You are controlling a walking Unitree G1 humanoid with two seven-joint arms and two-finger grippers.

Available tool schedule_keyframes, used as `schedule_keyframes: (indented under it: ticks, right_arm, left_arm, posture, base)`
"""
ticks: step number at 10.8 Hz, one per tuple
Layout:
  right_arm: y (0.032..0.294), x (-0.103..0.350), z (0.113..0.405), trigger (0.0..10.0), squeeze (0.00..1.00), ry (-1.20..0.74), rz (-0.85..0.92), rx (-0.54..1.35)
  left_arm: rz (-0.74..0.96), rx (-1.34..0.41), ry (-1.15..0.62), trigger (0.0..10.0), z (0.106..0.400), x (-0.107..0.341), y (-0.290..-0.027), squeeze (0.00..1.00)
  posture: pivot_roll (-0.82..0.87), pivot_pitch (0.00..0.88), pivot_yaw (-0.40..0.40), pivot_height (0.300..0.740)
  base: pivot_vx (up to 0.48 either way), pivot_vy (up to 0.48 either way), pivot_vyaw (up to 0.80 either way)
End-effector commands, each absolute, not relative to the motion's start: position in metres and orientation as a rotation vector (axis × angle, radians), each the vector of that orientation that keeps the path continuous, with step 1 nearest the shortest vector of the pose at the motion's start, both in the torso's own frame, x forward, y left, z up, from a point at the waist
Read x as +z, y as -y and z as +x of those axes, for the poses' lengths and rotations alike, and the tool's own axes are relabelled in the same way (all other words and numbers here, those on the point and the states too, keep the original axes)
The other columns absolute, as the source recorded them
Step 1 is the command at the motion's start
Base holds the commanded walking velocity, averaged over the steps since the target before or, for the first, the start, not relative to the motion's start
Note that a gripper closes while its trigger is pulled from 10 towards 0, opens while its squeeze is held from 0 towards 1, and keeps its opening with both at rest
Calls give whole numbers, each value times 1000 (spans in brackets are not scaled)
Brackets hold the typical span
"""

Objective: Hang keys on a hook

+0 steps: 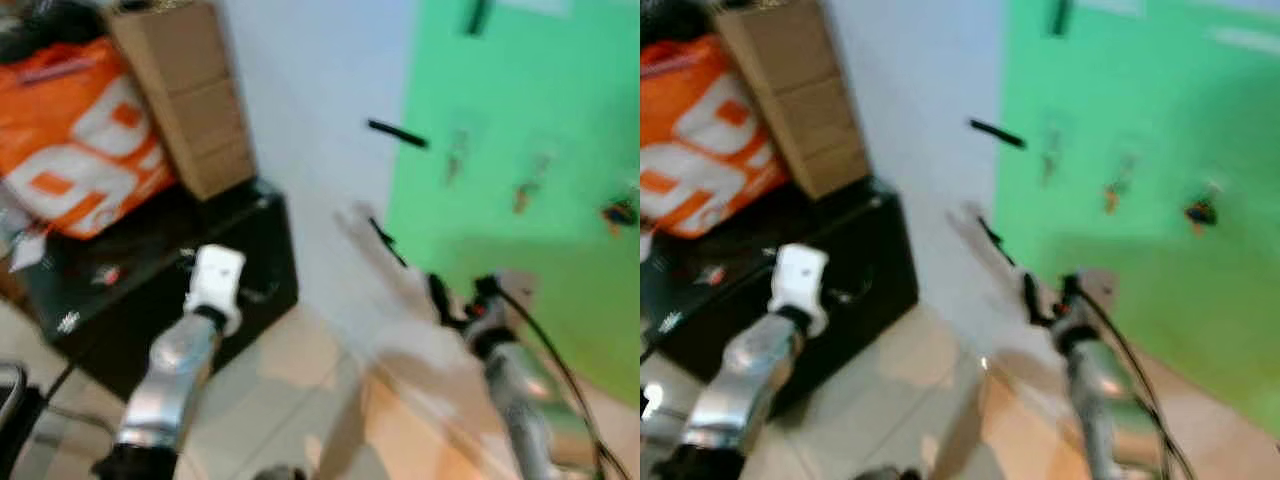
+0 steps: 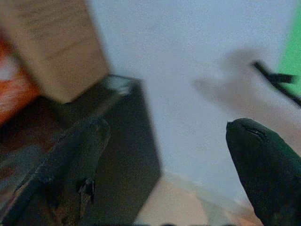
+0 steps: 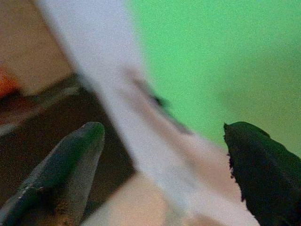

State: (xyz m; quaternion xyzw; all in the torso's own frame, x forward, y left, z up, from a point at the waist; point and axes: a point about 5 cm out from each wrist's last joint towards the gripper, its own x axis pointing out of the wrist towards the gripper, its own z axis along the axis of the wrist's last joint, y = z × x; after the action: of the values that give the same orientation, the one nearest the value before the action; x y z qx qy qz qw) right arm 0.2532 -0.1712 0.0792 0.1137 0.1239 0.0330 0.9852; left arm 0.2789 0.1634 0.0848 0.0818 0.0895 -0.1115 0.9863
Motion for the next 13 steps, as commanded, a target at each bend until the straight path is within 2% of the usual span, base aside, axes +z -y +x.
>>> schedule_keyframes:
  ticks: [1, 6, 9, 13]
  right_arm:
    - [175, 80, 253, 10000, 1000, -248, 179, 70]
    - [178, 77, 254, 10000, 1000, -242, 160, 64]
    - [170, 80, 263, 10000, 1000, -220, 77, 114]
    - [178, 77, 258, 10000, 1000, -225, -1, 72]
  left_arm:
    - [189, -219, -154, 10000, 282, 89, -160, 306]
    - [212, -197, -164, 10000, 285, 92, -162, 286]
    - [170, -208, -155, 10000, 283, 92, -162, 298]
    - [155, -247, -174, 10000, 285, 89, -156, 345]
  posture:
    - [-75, 0, 87, 740]
    - [-40, 0, 69, 740]
    - [-34, 0, 61, 740]
    - [-71, 0, 70, 740]
  base:
    - [0, 0, 800]
    - [0, 0, 649]
    - [0, 0, 585]
    - [66, 0, 0]
